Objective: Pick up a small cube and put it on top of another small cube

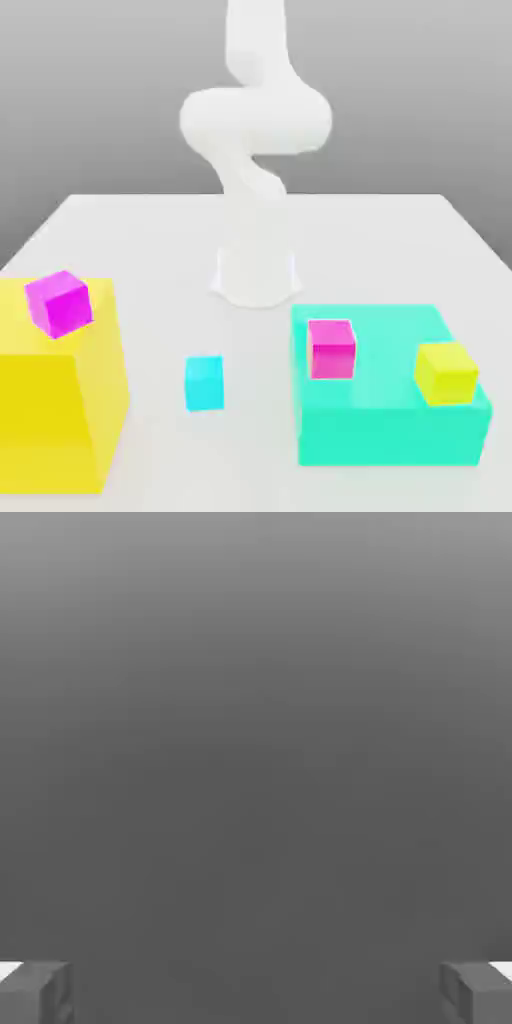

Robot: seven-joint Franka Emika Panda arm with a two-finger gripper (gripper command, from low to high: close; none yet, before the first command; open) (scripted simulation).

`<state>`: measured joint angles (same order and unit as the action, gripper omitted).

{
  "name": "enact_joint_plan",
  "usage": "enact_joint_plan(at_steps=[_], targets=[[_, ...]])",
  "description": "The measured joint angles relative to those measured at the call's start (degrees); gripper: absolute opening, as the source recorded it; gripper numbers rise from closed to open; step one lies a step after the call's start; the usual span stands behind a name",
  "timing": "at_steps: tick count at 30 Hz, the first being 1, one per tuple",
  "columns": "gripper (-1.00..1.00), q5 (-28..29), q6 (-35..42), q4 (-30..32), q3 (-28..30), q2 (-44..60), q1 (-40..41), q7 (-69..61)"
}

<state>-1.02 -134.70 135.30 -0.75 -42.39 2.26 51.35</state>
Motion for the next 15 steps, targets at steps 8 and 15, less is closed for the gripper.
enact_joint_plan(at_steps=[8,15], targets=[[0.00,-3.2,-9.4,11.4,-3.7,11.1,7.6,17.9],[0.00,-4.9,-17.6,21.2,-6.9,20.6,13.3,34.2]])
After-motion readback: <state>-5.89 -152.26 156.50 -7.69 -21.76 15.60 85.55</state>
